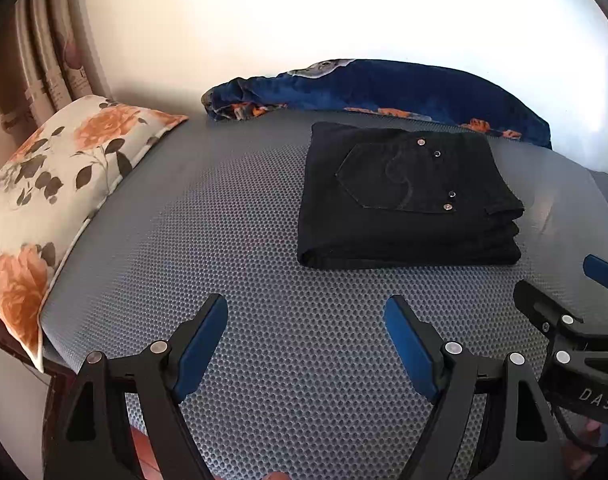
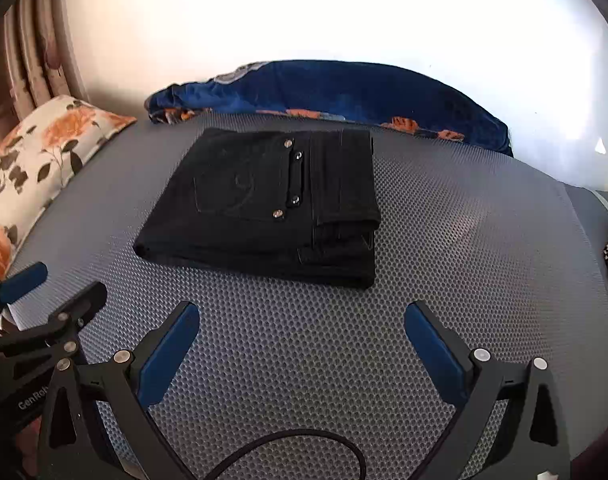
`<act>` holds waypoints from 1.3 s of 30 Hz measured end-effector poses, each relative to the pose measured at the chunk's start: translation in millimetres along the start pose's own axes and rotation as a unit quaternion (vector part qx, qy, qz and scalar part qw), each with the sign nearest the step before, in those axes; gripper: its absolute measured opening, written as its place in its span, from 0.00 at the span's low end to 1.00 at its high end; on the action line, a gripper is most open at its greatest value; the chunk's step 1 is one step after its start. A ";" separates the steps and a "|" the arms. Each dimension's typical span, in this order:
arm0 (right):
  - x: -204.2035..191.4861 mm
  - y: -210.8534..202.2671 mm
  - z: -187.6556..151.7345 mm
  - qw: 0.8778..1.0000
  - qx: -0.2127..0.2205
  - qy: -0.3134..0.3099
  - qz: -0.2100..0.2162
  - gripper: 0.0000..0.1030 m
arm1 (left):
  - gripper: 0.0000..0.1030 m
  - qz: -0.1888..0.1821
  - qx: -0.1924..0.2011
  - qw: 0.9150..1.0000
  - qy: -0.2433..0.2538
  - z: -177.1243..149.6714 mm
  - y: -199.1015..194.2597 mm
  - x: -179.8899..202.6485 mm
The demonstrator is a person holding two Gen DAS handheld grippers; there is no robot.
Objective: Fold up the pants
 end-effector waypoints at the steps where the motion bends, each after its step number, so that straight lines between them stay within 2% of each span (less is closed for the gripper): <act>1: -0.5 0.7 -0.5 1.000 -0.001 -0.001 -0.002 0.99 | 0.79 0.002 0.000 1.000 0.000 0.1 0.5 -0.7; 39: -3.7 17.1 -11.8 0.999 -0.034 0.006 0.007 0.99 | 0.79 0.002 -0.013 1.000 0.010 -6.4 10.9 0.6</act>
Point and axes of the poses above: each gripper's, at about its wrist camera, not at the fingertips, and y roughly the way its jaws point, x to its right, z to its top, the point moved 9 cm from there along y, roughly the way its jaws point, and after that the axes turned 11 degrees about -y, right-handed, at the moved point
